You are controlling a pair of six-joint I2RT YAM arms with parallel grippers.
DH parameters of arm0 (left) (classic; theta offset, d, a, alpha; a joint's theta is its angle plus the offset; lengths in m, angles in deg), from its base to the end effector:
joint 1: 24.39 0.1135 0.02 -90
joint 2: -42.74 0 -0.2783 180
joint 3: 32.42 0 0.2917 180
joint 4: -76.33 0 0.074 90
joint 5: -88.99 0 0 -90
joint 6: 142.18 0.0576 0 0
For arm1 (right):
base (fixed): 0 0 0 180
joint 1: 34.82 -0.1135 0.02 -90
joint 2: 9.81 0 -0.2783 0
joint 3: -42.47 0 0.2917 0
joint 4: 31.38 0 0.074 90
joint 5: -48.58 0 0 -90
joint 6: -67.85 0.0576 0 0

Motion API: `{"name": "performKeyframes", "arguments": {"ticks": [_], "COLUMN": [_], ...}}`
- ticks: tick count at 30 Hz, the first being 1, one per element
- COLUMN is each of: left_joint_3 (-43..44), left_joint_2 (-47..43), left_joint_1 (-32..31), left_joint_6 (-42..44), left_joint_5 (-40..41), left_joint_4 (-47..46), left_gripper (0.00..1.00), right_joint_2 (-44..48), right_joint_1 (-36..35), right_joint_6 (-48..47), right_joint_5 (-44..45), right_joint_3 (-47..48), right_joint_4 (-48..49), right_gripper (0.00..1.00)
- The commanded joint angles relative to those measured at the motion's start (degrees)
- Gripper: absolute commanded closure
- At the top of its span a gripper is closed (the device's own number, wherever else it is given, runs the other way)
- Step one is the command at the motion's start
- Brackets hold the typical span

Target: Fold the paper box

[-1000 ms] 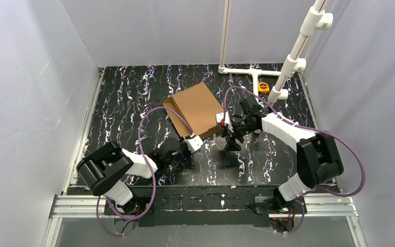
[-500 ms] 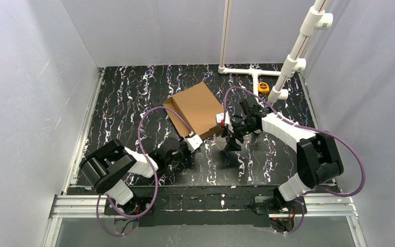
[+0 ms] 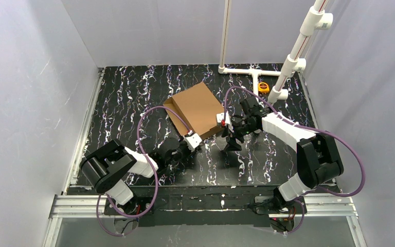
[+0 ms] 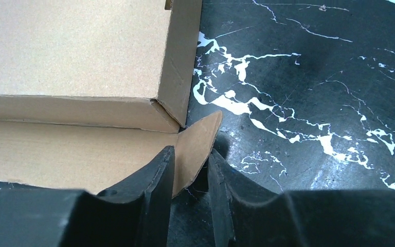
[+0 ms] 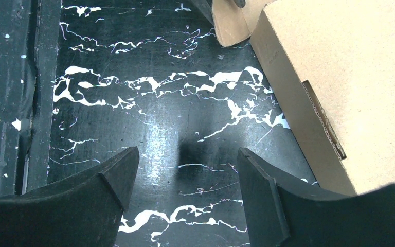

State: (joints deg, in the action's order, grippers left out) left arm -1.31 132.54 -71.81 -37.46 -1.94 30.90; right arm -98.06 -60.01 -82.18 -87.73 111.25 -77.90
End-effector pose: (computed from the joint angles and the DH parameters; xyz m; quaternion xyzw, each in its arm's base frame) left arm 0.2014 -0.2206 0.1124 0.4089 0.6689 -0.1808 0.5938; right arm 0.2834 0.1793 0.1905 -0.6690 0.6065 0.3097 0.2976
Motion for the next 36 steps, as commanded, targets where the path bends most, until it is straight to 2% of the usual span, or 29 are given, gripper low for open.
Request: {"name": "performKeyframes", "arguments": {"ticks": [1, 17, 25, 36], "left_joint_3": [1.38, 3.24, 2.54, 1.7], "left_joint_2": [0.37, 1.38, 1.6, 0.99], "left_joint_1": [0.17, 0.16, 0.16, 0.21], "left_joint_6": [-1.01, -0.41, -1.45, -4.39], "left_joint_5": [-0.47, -0.88, -0.22, 2.68], "left_joint_4": [-2.12, -2.35, -2.26, -2.28], "left_gripper": [0.7, 0.72, 0.89, 1.0], "right_joint_2": [-0.26, -0.6, -0.83, -0.74], "right_joint_1": [0.23, 0.32, 0.31, 0.37], "right_joint_6": [-0.7, -0.96, -1.18, -1.26], "right_joint_5": [-1.51, -1.95, -1.96, -2.06], "right_joint_3": [2.6, 2.86, 3.02, 3.04], "right_joint_4": [-1.31, -1.82, -2.16, -2.27], "right_gripper": [0.21, 0.21, 0.21, 0.21]}}
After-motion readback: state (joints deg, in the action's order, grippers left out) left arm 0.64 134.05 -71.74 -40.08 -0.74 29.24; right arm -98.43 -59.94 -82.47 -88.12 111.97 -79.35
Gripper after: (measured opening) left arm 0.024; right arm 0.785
